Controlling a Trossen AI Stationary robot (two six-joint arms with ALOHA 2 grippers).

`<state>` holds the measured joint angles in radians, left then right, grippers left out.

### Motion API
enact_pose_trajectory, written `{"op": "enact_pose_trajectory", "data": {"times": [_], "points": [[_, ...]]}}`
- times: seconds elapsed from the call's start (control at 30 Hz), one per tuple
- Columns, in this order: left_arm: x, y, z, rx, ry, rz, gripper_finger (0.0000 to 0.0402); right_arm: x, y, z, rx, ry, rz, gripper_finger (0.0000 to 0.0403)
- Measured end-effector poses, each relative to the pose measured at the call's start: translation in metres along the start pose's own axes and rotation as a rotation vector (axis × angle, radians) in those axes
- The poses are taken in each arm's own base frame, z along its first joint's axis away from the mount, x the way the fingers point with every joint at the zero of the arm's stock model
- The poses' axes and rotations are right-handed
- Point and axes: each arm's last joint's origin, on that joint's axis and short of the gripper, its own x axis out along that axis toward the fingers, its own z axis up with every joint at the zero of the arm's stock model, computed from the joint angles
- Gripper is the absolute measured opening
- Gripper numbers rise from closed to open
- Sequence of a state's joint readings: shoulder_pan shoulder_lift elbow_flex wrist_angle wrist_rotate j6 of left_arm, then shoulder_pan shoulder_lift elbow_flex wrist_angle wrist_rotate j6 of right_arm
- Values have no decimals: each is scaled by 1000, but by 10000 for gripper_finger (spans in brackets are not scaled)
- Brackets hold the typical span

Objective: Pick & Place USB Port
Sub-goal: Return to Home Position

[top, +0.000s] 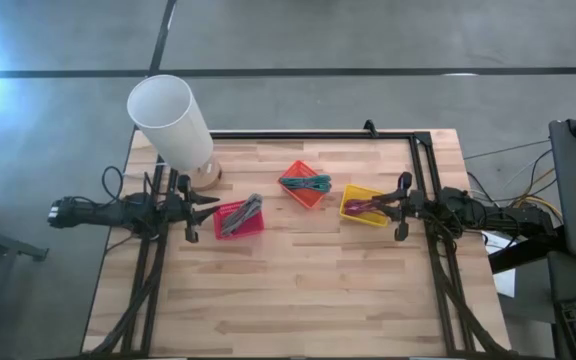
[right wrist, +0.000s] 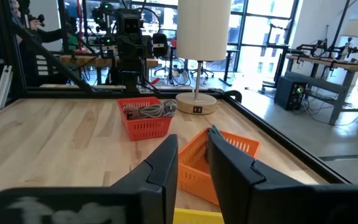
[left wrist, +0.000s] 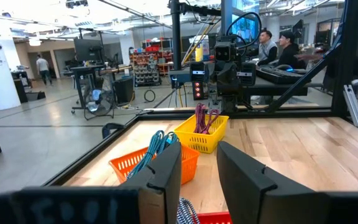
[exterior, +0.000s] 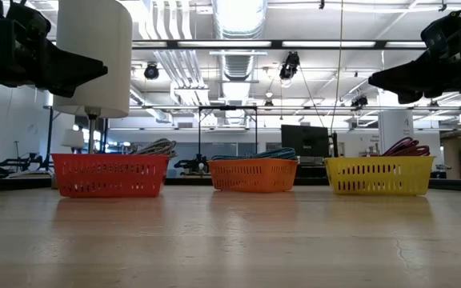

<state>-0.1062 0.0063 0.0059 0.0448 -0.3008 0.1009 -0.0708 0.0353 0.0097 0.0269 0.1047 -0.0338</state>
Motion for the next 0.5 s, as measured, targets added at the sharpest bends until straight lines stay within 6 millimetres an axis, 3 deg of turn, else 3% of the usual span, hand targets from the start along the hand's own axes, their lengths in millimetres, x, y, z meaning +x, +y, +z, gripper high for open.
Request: {"op": "enact_pose_trajectory", "data": {"times": [0.5], "points": [[0,0,0,0,0,-1,108,0,0,0,0,0,0,77]]}}
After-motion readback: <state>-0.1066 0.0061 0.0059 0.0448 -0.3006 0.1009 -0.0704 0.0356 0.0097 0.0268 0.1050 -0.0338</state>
